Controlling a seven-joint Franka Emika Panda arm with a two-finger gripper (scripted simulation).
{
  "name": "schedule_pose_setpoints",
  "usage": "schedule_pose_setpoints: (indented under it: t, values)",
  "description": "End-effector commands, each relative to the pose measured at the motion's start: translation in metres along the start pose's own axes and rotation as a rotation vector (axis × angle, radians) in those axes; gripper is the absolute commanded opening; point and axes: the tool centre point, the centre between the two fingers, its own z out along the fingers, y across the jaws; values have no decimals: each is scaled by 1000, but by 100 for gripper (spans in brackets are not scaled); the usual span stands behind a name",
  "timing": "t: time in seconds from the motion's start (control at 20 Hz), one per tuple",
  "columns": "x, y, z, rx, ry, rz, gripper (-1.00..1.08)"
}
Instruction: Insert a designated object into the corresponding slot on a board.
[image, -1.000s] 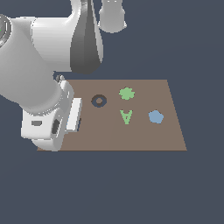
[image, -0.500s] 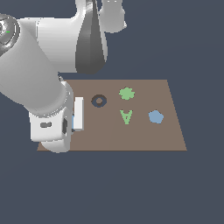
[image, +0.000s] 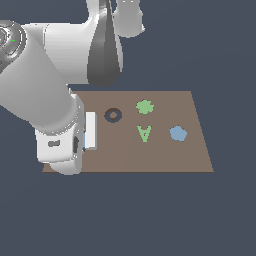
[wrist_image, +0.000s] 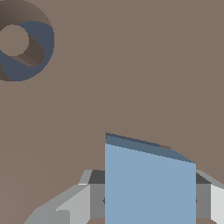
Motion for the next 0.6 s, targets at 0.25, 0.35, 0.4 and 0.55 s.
schedule_pose_setpoints:
  t: [0.25, 0.35, 0.4, 0.55]
  values:
    - [0, 0, 6, 0, 0, 0, 100]
    - [0, 0, 6, 0, 0, 0, 100]
    - [0, 0, 6, 0, 0, 0, 100]
    - [0, 0, 6, 0, 0, 0, 100]
